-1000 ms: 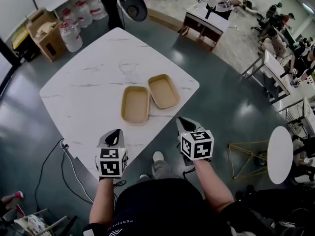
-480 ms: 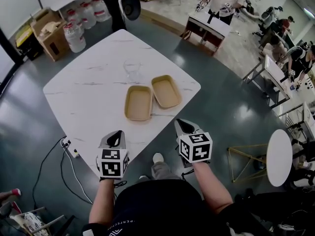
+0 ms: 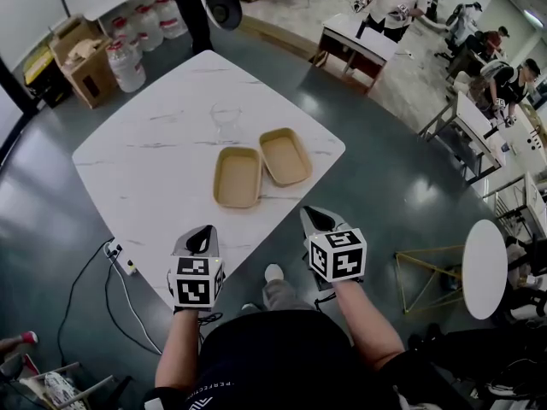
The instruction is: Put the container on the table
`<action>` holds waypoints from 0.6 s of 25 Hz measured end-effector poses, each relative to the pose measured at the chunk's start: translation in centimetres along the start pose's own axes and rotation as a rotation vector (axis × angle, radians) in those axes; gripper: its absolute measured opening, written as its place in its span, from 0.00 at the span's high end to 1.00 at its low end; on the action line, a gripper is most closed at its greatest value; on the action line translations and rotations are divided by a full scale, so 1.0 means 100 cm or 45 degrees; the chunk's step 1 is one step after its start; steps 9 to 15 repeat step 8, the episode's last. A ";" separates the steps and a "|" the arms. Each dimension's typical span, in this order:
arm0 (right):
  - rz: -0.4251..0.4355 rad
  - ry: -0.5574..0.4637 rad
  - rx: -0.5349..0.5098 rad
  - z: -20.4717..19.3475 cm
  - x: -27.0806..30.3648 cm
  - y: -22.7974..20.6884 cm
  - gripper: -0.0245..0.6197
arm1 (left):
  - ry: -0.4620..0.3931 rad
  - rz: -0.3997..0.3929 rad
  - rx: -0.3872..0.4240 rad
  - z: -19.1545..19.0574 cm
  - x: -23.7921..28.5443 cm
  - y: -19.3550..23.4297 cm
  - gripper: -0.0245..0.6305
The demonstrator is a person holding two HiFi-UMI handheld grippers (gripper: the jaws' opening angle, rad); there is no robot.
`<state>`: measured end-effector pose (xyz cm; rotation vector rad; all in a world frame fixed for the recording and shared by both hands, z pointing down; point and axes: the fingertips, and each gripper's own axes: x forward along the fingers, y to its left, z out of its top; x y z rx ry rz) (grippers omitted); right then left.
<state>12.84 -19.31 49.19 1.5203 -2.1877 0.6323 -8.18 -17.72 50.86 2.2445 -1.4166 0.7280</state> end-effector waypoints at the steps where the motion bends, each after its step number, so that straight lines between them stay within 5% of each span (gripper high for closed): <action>1: 0.000 0.000 0.001 0.000 -0.001 0.000 0.96 | -0.001 -0.002 0.001 0.000 0.000 -0.001 0.96; 15: 0.002 0.006 0.007 -0.002 -0.002 -0.005 0.96 | 0.001 -0.011 0.008 0.003 0.003 -0.007 0.96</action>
